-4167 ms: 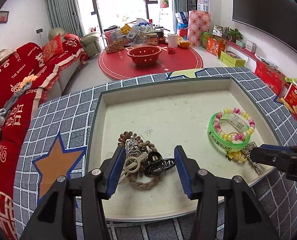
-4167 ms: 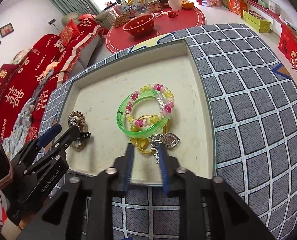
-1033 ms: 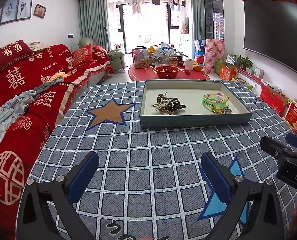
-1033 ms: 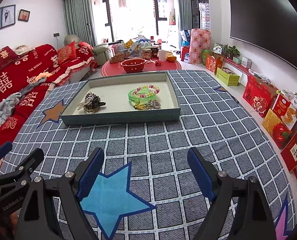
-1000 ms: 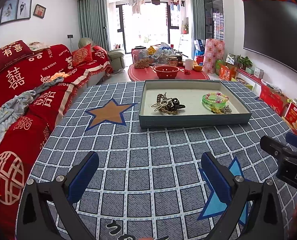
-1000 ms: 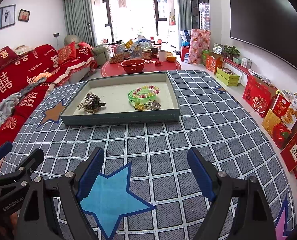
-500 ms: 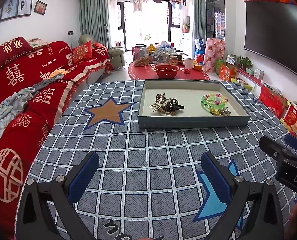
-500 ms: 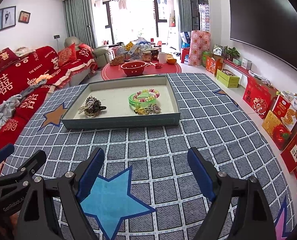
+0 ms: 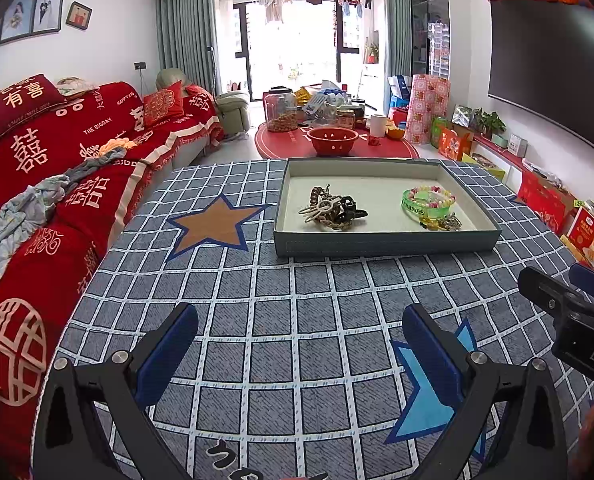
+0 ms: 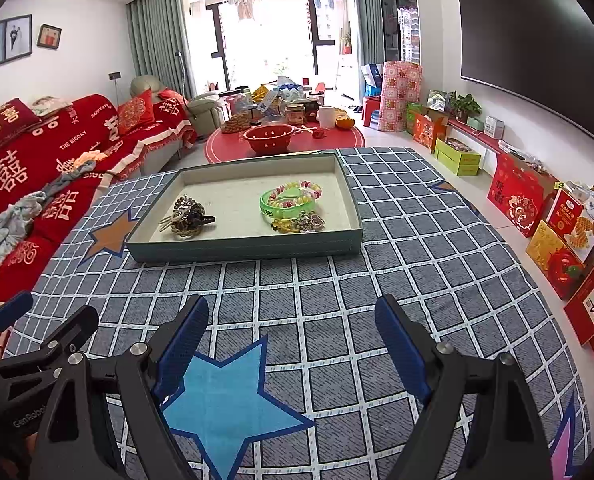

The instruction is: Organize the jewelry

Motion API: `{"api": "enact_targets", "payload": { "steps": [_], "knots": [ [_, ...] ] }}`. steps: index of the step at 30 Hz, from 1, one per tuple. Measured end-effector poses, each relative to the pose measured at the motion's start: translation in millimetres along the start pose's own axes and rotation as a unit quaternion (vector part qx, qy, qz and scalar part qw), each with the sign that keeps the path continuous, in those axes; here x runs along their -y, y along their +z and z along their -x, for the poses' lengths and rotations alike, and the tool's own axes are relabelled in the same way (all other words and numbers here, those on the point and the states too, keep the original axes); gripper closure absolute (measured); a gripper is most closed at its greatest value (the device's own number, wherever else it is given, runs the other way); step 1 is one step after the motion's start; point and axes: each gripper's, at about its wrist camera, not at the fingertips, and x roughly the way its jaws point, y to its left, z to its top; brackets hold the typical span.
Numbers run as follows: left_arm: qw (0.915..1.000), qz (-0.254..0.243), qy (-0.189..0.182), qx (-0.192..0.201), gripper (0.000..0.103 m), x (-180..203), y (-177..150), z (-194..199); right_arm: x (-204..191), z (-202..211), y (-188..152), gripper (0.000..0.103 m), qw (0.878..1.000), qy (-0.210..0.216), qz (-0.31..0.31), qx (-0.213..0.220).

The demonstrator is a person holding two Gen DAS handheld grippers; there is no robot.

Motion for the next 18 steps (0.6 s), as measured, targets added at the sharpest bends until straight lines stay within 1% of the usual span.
{"api": "enact_targets", "payload": {
  "steps": [18],
  "knots": [
    [1.0000, 0.000, 0.001, -0.001, 0.000, 0.4, 0.4, -0.5, -0.1, -0.5, 0.9, 0.016, 1.000, 0.001, -0.001, 0.000]
  ]
}}
